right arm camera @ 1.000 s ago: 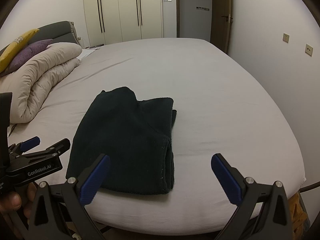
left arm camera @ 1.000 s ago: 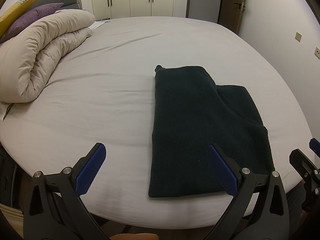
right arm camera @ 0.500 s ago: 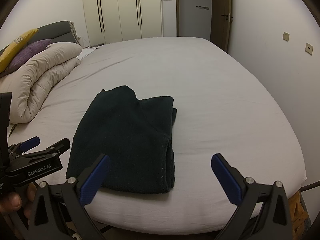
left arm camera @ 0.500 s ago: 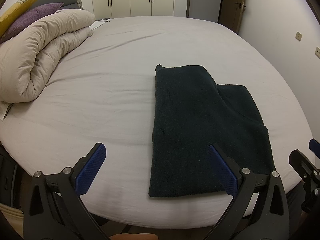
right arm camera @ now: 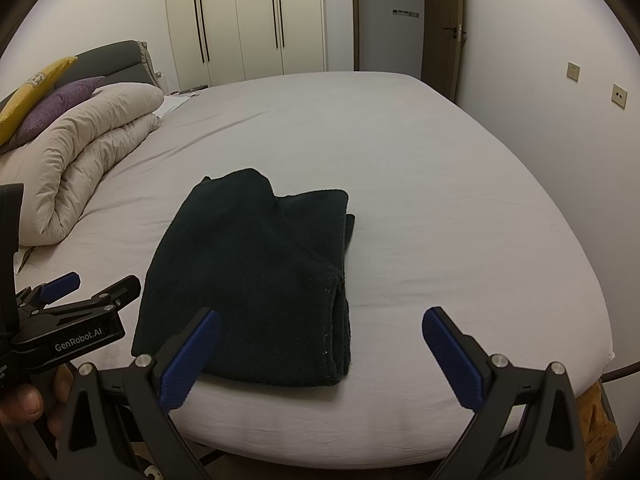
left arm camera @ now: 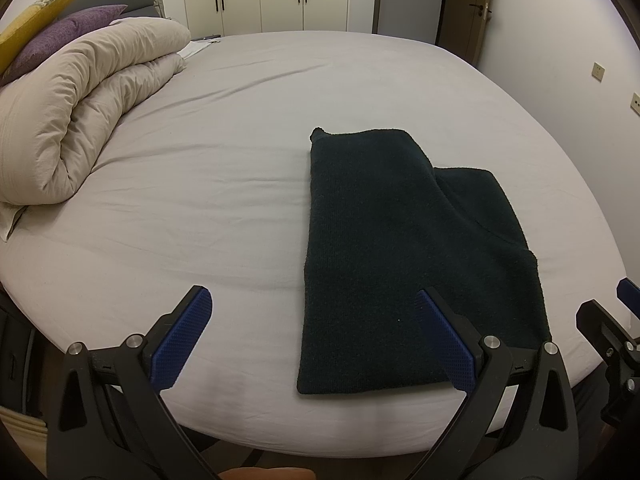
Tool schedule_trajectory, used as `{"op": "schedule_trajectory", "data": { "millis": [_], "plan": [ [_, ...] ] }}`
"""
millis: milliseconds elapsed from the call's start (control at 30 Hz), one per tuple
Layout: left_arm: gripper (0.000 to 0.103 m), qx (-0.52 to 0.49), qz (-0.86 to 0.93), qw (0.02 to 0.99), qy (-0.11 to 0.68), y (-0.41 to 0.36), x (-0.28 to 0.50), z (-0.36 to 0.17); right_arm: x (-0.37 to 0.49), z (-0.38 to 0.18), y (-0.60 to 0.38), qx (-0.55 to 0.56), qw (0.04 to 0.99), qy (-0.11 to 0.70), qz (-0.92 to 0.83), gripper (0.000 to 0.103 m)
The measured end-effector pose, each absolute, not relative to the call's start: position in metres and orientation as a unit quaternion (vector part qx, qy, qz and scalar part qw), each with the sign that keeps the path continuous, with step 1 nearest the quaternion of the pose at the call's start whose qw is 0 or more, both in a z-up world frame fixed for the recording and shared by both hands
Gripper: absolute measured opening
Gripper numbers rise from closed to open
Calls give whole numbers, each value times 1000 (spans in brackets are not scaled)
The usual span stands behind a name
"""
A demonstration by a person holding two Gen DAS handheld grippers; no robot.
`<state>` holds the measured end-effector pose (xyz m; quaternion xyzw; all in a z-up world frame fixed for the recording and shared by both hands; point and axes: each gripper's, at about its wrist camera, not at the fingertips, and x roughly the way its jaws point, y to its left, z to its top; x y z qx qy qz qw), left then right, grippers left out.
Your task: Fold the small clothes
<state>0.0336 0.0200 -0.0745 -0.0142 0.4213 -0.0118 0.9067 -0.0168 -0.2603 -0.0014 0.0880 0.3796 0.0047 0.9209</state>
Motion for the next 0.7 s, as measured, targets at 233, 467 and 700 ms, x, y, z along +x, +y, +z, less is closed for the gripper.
{"op": "schedule_trajectory", "data": {
  "millis": [233, 467, 700],
  "plan": [
    [103, -15, -13, 906, 423, 22, 33, -76, -17, -3, -259, 89, 920, 381, 6, 103],
    [103, -14, -13, 905, 425, 22, 34, -76, -16, -3, -259, 88, 920, 381, 6, 103],
    [103, -11, -11, 904, 427, 21, 34, -79, -18, -5, -260, 93, 918, 385, 9, 103]
  ]
}}
